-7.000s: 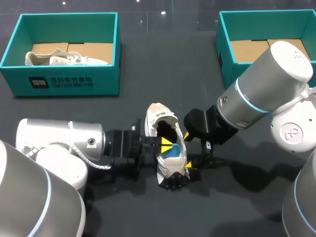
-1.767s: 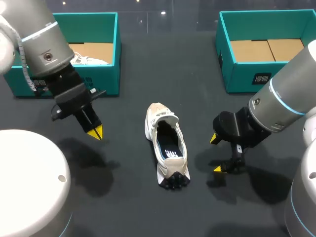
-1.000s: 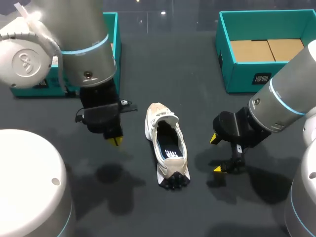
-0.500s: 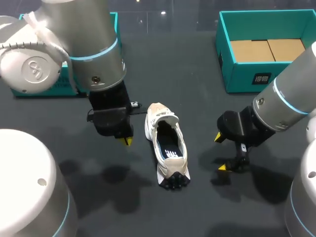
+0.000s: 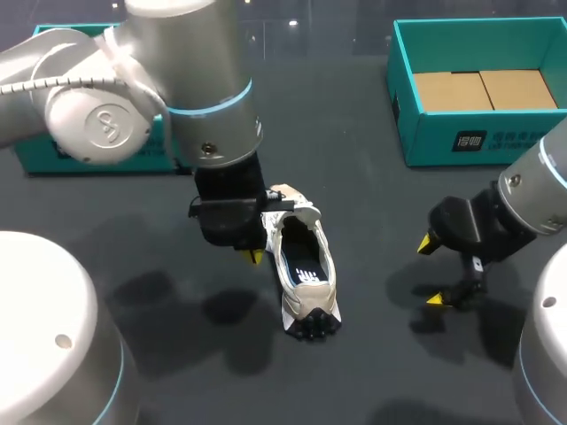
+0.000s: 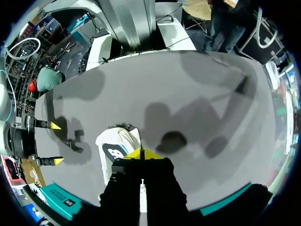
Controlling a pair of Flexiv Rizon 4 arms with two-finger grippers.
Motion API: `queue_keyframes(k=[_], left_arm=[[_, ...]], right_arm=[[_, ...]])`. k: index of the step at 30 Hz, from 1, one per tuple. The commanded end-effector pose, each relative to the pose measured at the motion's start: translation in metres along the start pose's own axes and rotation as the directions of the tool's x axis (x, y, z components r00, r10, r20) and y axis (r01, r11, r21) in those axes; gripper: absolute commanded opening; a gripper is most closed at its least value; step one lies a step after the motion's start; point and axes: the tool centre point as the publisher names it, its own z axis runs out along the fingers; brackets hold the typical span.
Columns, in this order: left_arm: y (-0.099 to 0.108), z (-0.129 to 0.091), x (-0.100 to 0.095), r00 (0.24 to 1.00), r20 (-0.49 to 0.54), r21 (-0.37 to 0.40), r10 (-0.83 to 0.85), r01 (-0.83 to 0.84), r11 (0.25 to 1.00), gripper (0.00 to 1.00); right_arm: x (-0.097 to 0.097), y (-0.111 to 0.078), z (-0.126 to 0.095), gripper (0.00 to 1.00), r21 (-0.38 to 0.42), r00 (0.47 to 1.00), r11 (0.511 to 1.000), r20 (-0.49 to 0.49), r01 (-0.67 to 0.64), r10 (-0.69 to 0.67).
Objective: Take the shoe out of the shoebox, open the shoe tongue, remove and reinsert the insole, then place the shoe into the shoebox
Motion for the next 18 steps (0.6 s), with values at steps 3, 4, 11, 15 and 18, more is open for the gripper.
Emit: queue_keyframes(k=[3,4,11,15,18], left_arm=[[0.010,0.012,-0.014,0.997,-0.071,-0.018,0.019,-0.020,1.000,0.00],[0.012,0.015,-0.018,0.997,-0.068,-0.006,0.036,-0.037,0.999,0.00],[0.028,0.044,-0.045,0.993,-0.072,-0.013,0.088,-0.089,0.996,0.00],[0.040,0.057,-0.051,0.993,-0.069,0.025,0.097,-0.096,0.995,0.00],[0.044,0.063,-0.055,0.993,-0.059,0.046,0.106,-0.103,0.994,0.00]], right_arm=[[0.005,-0.001,-0.004,1.00,0.000,1.000,1.000,0.007,0.000,0.000],[0.005,-0.001,-0.004,1.00,0.000,1.000,1.000,0.007,0.000,0.000],[0.005,-0.001,-0.004,1.00,0.000,1.000,1.000,0.007,0.000,0.000],[0.005,-0.001,-0.004,1.00,0.000,1.000,1.000,0.007,0.000,0.000],[0.005,-0.001,-0.004,1.00,0.000,1.000,1.000,0.007,0.000,0.000]])
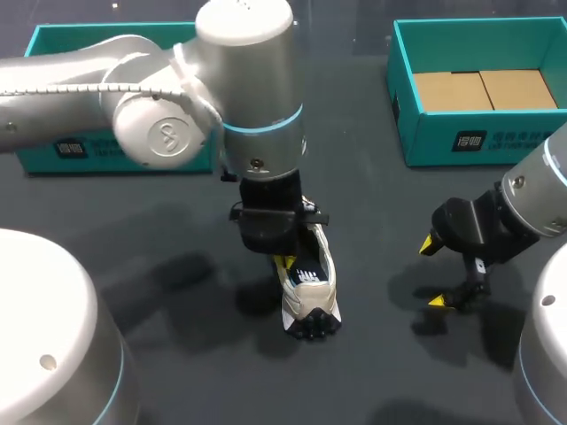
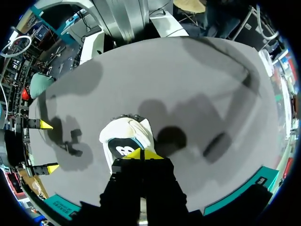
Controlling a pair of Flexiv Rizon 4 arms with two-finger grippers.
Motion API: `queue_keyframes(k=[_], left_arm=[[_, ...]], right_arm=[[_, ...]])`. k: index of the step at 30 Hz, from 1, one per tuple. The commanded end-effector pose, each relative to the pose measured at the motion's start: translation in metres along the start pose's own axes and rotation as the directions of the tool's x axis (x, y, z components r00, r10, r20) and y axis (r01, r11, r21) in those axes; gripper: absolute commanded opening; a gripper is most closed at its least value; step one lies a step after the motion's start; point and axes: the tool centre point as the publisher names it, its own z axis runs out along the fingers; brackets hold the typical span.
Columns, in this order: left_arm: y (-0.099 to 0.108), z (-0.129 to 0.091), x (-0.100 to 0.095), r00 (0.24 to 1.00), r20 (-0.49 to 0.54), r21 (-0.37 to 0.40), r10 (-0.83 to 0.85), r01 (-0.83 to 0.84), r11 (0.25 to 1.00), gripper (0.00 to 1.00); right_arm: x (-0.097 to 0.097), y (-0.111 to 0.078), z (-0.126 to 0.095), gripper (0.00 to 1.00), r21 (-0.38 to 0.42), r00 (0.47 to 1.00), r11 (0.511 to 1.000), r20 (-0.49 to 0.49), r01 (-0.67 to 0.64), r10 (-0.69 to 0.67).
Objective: Take the shoe out of the shoebox, open the shoe tongue, remove and reinsert the insole, then place the shoe into the shoebox
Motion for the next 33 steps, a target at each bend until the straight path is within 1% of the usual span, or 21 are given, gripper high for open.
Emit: queue_keyframes(k=[1,4,7,12,17,23,24,25,30,32,33], left_arm=[[0.018,0.018,-0.020,1.000,-0.017,0.045,0.008,-0.007,0.999,0.00],[0.021,0.024,-0.027,1.000,-0.011,0.065,0.012,-0.011,0.998,0.00],[0.015,0.034,-0.037,1.000,-0.025,0.088,0.020,-0.017,0.996,0.00],[0.007,0.047,-0.041,0.998,-0.042,0.140,0.048,-0.042,0.989,0.00],[0.006,0.059,-0.040,0.997,-0.053,0.179,0.051,-0.040,0.983,0.00],[0.010,0.068,-0.031,0.998,-0.056,0.158,0.019,-0.010,0.987,0.00],[0.011,0.068,-0.029,0.998,-0.053,0.168,0.016,-0.007,0.986,0.00],[0.012,0.067,-0.028,0.999,-0.052,0.160,0.013,-0.004,0.987,0.00],[0.006,0.048,-0.017,1.000,0.003,0.122,0.014,-0.015,0.992,0.00],[0.003,0.044,-0.016,0.999,0.030,0.110,0.018,-0.021,0.994,0.00],[0.003,0.044,-0.017,0.999,0.045,0.089,0.015,-0.019,0.996,0.00]], right_arm=[[0.002,-0.001,-0.001,1.00,0.001,1.000,1.000,0.003,0.000,0.000],[0.002,-0.001,-0.001,1.00,0.001,1.000,1.000,0.003,0.000,0.000],[0.002,-0.001,-0.001,1.00,0.001,1.000,1.000,0.003,0.000,0.000],[0.002,-0.001,-0.001,1.00,0.001,1.000,1.000,0.003,0.000,0.000],[0.002,-0.001,-0.001,1.00,0.001,1.000,1.000,0.003,0.000,0.000],[0.002,-0.001,-0.001,1.00,0.001,1.000,1.000,0.003,0.000,0.000],[0.002,-0.001,-0.001,1.00,0.001,1.000,1.000,0.003,0.000,0.000],[0.002,-0.001,-0.001,1.00,0.001,1.000,1.000,0.003,0.000,0.000],[0.002,-0.001,-0.001,1.00,0.001,1.000,1.000,0.003,0.000,0.000],[0.002,-0.001,-0.001,1.00,0.001,1.000,1.000,0.003,0.000,0.000],[0.002,-0.001,-0.001,1.00,0.001,1.000,1.000,0.003,0.000,0.000]])
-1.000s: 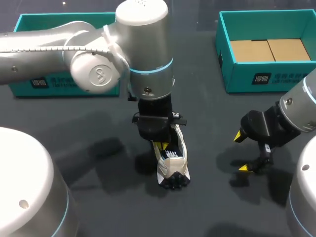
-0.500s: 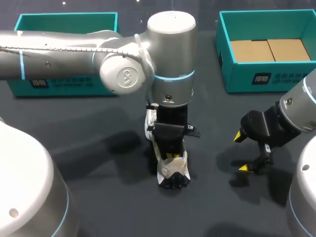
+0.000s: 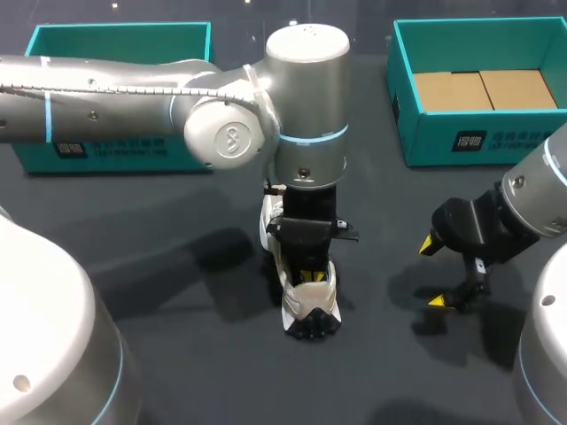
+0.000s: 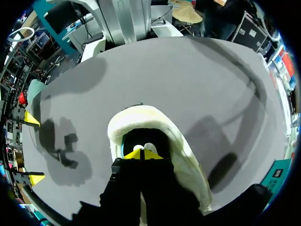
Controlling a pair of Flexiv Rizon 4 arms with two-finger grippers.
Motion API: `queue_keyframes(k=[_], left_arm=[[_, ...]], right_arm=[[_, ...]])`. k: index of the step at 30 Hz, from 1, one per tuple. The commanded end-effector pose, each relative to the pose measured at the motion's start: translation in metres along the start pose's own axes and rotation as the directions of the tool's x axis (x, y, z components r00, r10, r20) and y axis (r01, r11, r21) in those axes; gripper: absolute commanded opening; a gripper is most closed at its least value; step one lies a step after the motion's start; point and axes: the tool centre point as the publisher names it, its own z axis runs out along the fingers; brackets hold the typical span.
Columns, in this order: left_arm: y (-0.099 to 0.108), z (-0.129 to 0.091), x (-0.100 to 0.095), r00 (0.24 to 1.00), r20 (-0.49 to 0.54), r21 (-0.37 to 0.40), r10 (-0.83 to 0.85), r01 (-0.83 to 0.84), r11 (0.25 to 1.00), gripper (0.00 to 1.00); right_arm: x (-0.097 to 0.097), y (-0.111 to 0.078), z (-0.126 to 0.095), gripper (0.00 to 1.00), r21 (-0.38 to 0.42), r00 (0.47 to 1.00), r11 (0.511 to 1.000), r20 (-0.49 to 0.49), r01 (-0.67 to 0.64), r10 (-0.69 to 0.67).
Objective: Take the shoe out of the shoebox, open the shoe tongue, remove and reinsert the insole, then place the shoe into the shoebox
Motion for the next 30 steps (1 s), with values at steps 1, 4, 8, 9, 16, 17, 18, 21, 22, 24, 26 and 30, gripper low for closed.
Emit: queue_keyframes(k=[1,4,8,9,16,17,18,21,22,24,26,30], left_arm=[[-0.016,-0.009,0.016,0.997,0.075,-0.087,0.004,0.002,0.996,0.00],[-0.017,-0.001,0.011,0.993,0.114,-0.108,-0.001,0.014,0.994,0.00],[-0.012,0.007,0.005,0.984,0.172,-0.130,-0.046,0.069,0.989,0.00],[-0.010,0.007,0.003,0.980,0.188,-0.121,-0.064,0.088,0.989,0.00],[-0.005,0.000,-0.008,0.965,0.244,-0.153,-0.093,0.133,0.979,0.00],[-0.004,-0.002,-0.009,0.963,0.250,-0.161,-0.097,0.140,0.977,0.00],[-0.003,-0.003,-0.009,0.960,0.259,-0.158,-0.104,0.148,0.976,0.00],[0.001,-0.004,-0.010,0.954,0.272,-0.163,-0.123,0.172,0.972,0.00],[0.002,-0.004,-0.010,0.953,0.274,-0.164,-0.127,0.176,0.971,0.00],[0.005,-0.005,-0.009,0.950,0.282,-0.166,-0.136,0.188,0.968,0.00],[0.006,-0.006,-0.007,0.944,0.295,-0.168,-0.145,0.201,0.965,0.00],[0.013,-0.003,-0.010,0.940,0.302,-0.167,-0.161,0.218,0.961,0.00]], right_arm=[[0.002,0.000,-0.001,1.00,0.001,1.000,1.000,0.003,0.000,0.000],[0.002,0.000,-0.001,1.00,0.001,1.000,1.000,0.003,0.000,0.000],[0.002,0.000,-0.001,1.00,0.001,1.000,1.000,0.003,0.000,0.000],[0.002,0.000,-0.001,1.00,0.001,1.000,1.000,0.003,0.000,0.000],[0.002,0.000,-0.001,1.00,0.001,1.000,1.000,0.003,0.000,0.000],[0.002,0.000,-0.001,1.00,0.001,1.000,1.000,0.003,0.000,0.000],[0.002,0.000,-0.001,1.00,0.001,1.000,1.000,0.003,0.000,0.000],[0.002,0.000,-0.001,1.00,0.001,1.000,1.000,0.003,0.000,0.000],[0.002,0.000,-0.001,1.00,0.001,1.000,1.000,0.003,0.000,0.000],[0.002,0.000,-0.001,1.00,0.001,1.000,1.000,0.003,0.000,0.000],[0.002,0.000,-0.001,1.00,0.001,1.000,1.000,0.003,0.000,0.000],[0.002,0.000,-0.001,1.00,0.001,1.000,1.000,0.003,0.000,0.000]])
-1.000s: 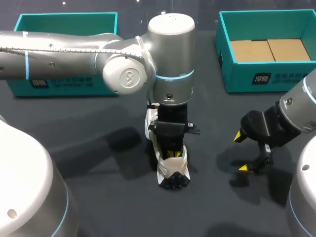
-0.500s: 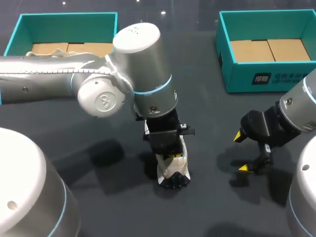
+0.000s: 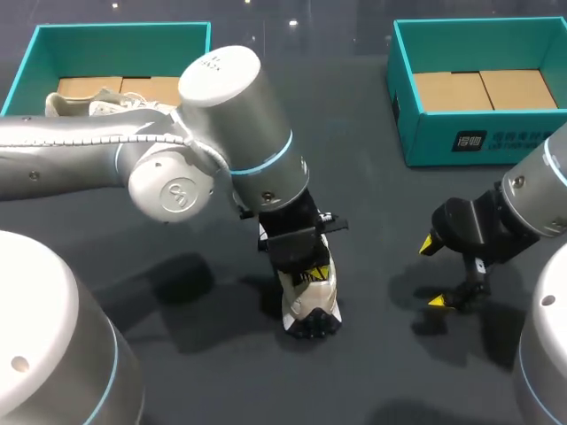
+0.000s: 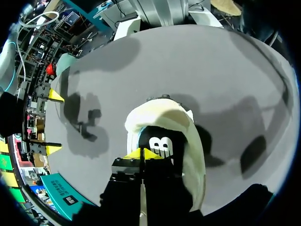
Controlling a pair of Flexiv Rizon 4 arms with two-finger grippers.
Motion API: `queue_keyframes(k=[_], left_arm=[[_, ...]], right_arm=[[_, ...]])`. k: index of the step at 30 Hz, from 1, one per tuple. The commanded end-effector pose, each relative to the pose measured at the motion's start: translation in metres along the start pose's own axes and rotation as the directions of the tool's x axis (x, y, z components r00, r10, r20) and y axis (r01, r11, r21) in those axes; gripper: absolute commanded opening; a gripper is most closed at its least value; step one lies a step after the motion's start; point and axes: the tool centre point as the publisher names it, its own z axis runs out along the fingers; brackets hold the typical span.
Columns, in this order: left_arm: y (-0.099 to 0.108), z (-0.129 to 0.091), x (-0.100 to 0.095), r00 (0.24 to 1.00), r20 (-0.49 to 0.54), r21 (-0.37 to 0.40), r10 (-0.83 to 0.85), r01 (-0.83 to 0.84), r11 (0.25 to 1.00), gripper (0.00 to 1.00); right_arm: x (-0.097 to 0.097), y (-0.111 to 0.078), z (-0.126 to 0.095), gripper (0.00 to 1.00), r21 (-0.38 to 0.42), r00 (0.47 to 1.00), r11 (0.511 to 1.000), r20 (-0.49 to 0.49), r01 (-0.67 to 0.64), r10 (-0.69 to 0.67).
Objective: Take the shoe out of the shoebox, open the shoe tongue, remove and reinsert the insole, then place the shoe into the shoebox
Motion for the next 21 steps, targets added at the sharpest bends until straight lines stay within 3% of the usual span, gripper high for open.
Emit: queue_keyframes(k=[1,12,17,21], left_arm=[[0.002,0.009,0.000,1.000,-0.005,-0.002,-0.003,0.003,1.000,0.00],[0.004,0.039,0.007,0.994,-0.113,0.021,0.001,0.002,1.000,0.00],[0.002,0.019,0.016,0.997,-0.072,0.002,-0.005,0.006,1.000,0.00],[-0.001,0.006,0.010,1.000,-0.025,-0.030,0.005,-0.006,1.000,0.00]], right_arm=[[0.002,0.000,-0.001,1.00,0.001,1.000,1.000,0.003,0.000,0.000],[0.002,0.000,-0.001,1.00,0.001,1.000,1.000,0.003,0.000,0.000],[0.002,0.000,-0.001,1.00,0.001,1.000,1.000,0.003,0.000,0.000],[0.002,0.000,-0.001,1.00,0.001,1.000,1.000,0.003,0.000,0.000]])
